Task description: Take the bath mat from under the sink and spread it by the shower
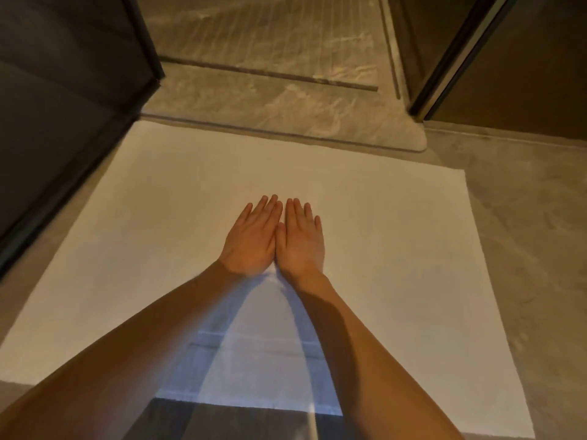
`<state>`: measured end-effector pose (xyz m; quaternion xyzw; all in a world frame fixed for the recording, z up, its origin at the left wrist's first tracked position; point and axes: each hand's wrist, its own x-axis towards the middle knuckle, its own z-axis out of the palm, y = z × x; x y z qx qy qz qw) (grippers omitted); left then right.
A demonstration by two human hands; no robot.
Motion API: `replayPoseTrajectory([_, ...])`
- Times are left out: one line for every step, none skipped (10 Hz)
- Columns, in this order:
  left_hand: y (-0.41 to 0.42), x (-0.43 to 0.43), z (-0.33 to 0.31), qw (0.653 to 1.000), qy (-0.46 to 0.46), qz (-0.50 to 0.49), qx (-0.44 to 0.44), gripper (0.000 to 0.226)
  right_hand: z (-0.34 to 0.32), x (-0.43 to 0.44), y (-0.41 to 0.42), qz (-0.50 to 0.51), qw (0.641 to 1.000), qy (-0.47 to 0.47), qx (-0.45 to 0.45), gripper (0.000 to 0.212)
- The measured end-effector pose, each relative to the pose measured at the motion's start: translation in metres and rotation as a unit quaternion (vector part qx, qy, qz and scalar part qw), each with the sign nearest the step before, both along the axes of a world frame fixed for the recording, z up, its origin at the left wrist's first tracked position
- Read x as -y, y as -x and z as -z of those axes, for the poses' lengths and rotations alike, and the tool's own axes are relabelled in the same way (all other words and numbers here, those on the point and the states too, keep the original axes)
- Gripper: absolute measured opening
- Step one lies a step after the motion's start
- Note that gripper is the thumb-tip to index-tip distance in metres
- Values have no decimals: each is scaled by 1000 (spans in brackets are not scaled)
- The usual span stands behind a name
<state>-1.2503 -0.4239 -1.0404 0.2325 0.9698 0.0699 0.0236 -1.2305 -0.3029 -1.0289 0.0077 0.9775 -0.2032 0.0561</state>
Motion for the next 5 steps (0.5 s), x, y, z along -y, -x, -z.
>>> replayPoseTrajectory([1, 7, 9, 1000, -10, 0, -4, 57, 12, -17, -1, -31, 999, -26, -10, 57])
replayPoseTrajectory([0, 8, 13, 1000, -16, -4, -13, 64, 19, -62, -12, 10, 999, -51, -16, 57])
replayPoseTrajectory([-1, 5, 14, 998, -55, -13, -21, 61, 20, -127, -34, 85, 993, -74, -15, 58])
replayPoseTrajectory([-5, 7, 19, 991, -114, -3, -69, 53, 18, -171, -52, 142, 987, -76, -8, 57])
replayPoseTrajectory([-5, 3, 8, 989, -133, -5, -66, 51, 4, -178, -51, 148, 988, -50, -19, 55])
